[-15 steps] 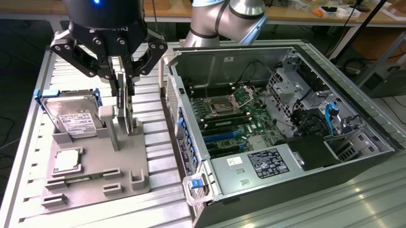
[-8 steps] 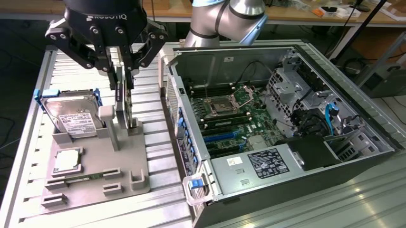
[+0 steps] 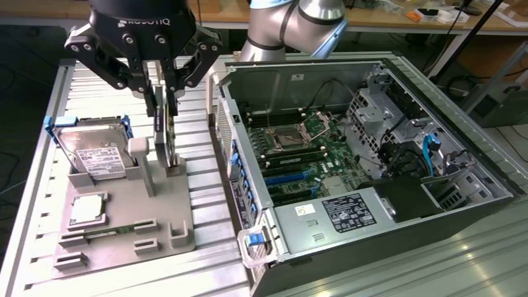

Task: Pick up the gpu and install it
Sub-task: 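Pick up the gpu and move the gpu toward the slot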

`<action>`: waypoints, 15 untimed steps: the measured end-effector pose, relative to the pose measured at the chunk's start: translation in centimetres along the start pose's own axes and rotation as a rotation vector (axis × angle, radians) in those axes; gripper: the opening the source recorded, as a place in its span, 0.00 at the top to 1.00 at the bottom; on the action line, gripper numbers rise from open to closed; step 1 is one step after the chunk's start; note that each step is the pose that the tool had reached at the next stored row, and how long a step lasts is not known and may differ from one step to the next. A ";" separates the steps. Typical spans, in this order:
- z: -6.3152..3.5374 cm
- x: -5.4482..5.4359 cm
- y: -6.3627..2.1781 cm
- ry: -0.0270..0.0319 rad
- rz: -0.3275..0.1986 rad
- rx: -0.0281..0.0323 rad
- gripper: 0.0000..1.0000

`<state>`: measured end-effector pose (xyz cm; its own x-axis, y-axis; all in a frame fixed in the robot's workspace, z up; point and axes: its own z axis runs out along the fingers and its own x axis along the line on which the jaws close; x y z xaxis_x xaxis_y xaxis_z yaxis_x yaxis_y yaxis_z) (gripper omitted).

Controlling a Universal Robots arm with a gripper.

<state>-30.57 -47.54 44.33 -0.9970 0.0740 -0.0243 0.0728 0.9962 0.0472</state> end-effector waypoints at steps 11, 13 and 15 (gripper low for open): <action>0.03 -1.2 0.10 0.0000 0.000 0.0000 0.73; 0.04 -1.3 0.11 0.0000 0.000 0.0001 0.73; 0.04 -1.4 0.12 -0.0001 0.000 0.0000 0.73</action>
<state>-29.14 -47.53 44.33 -0.9970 0.0740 -0.0243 0.0728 0.9962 0.0472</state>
